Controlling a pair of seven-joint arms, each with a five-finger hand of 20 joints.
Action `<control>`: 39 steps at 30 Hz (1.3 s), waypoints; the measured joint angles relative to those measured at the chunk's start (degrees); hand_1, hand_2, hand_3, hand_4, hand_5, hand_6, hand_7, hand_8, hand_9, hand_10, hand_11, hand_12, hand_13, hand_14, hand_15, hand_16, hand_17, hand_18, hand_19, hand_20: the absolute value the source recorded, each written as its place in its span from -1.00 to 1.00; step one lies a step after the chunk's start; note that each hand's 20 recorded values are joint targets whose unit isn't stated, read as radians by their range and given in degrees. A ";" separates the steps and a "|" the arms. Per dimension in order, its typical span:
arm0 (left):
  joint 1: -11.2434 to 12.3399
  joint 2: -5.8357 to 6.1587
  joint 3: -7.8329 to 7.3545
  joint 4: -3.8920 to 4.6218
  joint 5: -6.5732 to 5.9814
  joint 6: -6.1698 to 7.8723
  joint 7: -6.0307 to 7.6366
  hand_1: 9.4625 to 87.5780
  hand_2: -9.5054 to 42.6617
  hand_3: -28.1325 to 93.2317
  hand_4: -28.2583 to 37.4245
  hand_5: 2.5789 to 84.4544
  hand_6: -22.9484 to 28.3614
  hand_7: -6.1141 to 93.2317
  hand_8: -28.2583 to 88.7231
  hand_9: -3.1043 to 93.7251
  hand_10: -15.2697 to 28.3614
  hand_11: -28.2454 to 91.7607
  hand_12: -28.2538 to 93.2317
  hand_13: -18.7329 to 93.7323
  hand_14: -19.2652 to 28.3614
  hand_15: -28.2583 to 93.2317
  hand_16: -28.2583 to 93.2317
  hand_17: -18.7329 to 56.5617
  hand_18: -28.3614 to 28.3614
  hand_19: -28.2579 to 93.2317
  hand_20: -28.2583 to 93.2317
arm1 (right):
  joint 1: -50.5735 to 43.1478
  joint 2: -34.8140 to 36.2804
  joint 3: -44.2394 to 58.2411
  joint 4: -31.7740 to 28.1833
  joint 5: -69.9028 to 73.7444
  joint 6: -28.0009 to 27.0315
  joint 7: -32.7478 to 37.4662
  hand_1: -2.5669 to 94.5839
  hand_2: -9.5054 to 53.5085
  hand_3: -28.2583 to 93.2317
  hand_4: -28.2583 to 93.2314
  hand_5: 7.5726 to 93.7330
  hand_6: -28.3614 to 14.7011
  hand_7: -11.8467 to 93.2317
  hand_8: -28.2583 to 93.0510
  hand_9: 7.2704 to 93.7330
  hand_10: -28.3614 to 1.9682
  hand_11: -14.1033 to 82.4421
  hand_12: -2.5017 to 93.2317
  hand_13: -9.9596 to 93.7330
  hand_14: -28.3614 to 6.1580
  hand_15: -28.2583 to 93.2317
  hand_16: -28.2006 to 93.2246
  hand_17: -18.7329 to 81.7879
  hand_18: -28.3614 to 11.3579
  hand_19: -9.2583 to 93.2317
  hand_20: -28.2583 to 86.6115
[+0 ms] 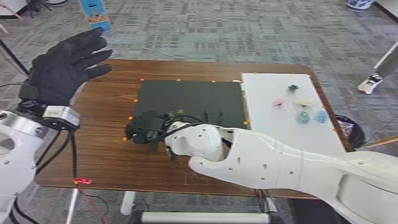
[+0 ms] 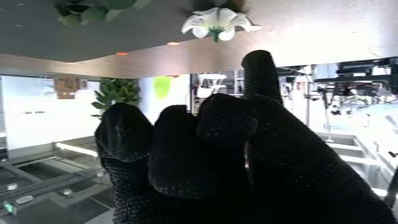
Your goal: Arrange flowers
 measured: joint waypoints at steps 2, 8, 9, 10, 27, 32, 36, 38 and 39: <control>-0.16 0.00 0.14 0.04 -0.01 0.00 0.00 -0.70 -0.87 0.60 -1.00 -0.39 -0.01 -0.58 -0.65 -0.43 0.21 -0.32 -0.26 -0.32 0.37 -0.26 -0.46 -0.83 0.79 0.14 -0.41 | -0.20 -0.16 0.13 0.05 -0.01 -0.12 -0.05 -0.49 0.48 0.99 -0.74 0.00 0.64 -0.43 -0.78 0.58 0.14 0.79 -0.14 0.58 -0.03 0.99 0.18 0.10 -0.78 1.00 0.67; -0.79 0.07 0.84 0.29 -0.03 -0.02 0.00 -0.71 -0.87 0.60 -1.00 -0.40 -0.02 -0.58 -0.65 -0.44 0.21 -0.31 -0.26 -0.32 0.38 -0.26 -0.46 -0.83 0.79 0.14 -0.41 | -0.29 -1.02 -0.07 0.84 -0.02 -0.71 0.65 -0.49 0.46 0.99 -0.74 -0.02 0.63 -0.43 -0.78 0.60 0.14 0.79 -0.16 0.60 -0.02 1.00 0.17 0.12 -0.78 1.00 0.67; -0.92 0.07 0.96 0.33 -0.04 -0.03 0.00 -0.71 -0.86 0.60 -1.00 -0.40 -0.02 -0.58 -0.65 -0.44 0.21 -0.31 -0.26 -0.32 0.37 -0.26 -0.46 -0.83 0.79 0.14 -0.41 | -0.26 -1.17 -0.21 1.00 -0.01 -0.81 0.96 -0.49 0.46 0.99 -0.74 -0.01 0.64 -0.43 -0.78 0.60 0.15 0.79 -0.16 0.60 -0.02 1.00 0.17 0.12 -0.78 1.00 0.67; -1.03 0.07 1.05 0.38 -0.04 -0.03 0.00 -0.71 -0.86 0.60 -1.00 -0.40 -0.02 -0.58 -0.65 -0.44 0.21 -0.32 -0.26 -0.32 0.37 -0.26 -0.46 -0.83 0.79 0.14 -0.41 | -0.19 -1.31 -0.43 1.15 0.01 -0.88 1.30 -0.49 0.46 0.99 -0.74 -0.01 0.64 -0.43 -0.78 0.60 0.15 0.79 -0.16 0.60 -0.02 1.00 0.17 0.12 -0.78 1.00 0.68; -0.37 0.03 0.51 0.31 -0.06 -0.02 0.01 -0.70 -0.86 0.60 -1.00 -0.40 -0.02 -0.57 -0.65 -0.43 0.21 -0.32 -0.26 -0.31 0.37 -0.26 -0.46 -0.83 0.79 0.14 -0.41 | 2.04 -1.94 -3.51 3.00 1.23 -1.06 5.90 -0.50 0.42 0.99 -0.75 0.01 0.63 -0.43 -0.78 0.61 0.14 0.79 -0.16 0.61 -0.01 1.00 0.16 0.14 -0.78 1.00 0.69; 0.01 0.03 0.27 0.27 -0.06 0.04 0.03 -0.70 -0.85 0.60 -1.00 -0.40 -0.02 -0.57 -0.65 -0.43 0.21 -0.32 -0.26 -0.32 0.37 -0.26 -0.46 -0.83 0.79 0.14 -0.41 | 2.07 -1.20 -3.19 2.44 1.08 -0.22 5.04 -0.50 0.29 0.99 -0.76 0.01 0.63 -0.42 -0.78 0.62 0.14 0.78 -0.16 0.62 -0.01 0.99 0.17 0.15 -0.81 1.00 0.68; 0.10 -0.09 0.21 0.27 -0.06 0.03 0.01 -0.71 -0.85 0.60 -1.00 -0.40 -0.02 -0.58 -0.65 -0.43 0.21 -0.31 -0.26 -0.32 0.37 -0.26 -0.46 -0.83 0.79 0.15 -0.41 | 1.64 -0.14 -1.54 0.91 1.04 -0.06 3.98 -0.51 0.19 1.00 -0.75 0.00 0.62 -0.41 -0.79 0.62 0.14 0.78 -0.16 0.62 -0.01 0.99 0.16 0.15 -0.83 1.00 0.67; 0.20 -0.12 0.06 0.27 -0.06 0.03 -0.03 -0.71 -0.85 0.60 -1.00 -0.40 -0.02 -0.57 -0.65 -0.43 0.21 -0.31 -0.26 -0.32 0.37 -0.26 -0.46 -0.83 0.79 0.15 -0.41 | 0.97 0.65 -0.08 -0.45 0.89 0.17 3.28 -0.48 0.03 0.95 -0.78 -0.01 0.61 -0.40 -0.80 0.61 0.13 0.76 -0.16 0.62 -0.01 0.98 0.16 0.15 -0.85 1.00 0.67; 0.25 -0.16 0.00 0.27 -0.06 0.03 -0.06 -0.70 -0.85 0.60 -1.00 -0.40 -0.02 -0.57 -0.65 -0.43 0.21 -0.31 -0.26 -0.32 0.37 -0.26 -0.46 -0.83 0.79 0.15 -0.41 | 0.62 1.12 0.55 -1.25 0.74 0.52 2.97 -0.46 -0.08 0.93 -0.81 -0.02 0.59 -0.40 -0.80 0.60 0.13 0.75 -0.17 0.62 -0.01 0.97 0.16 0.15 -0.84 1.00 0.65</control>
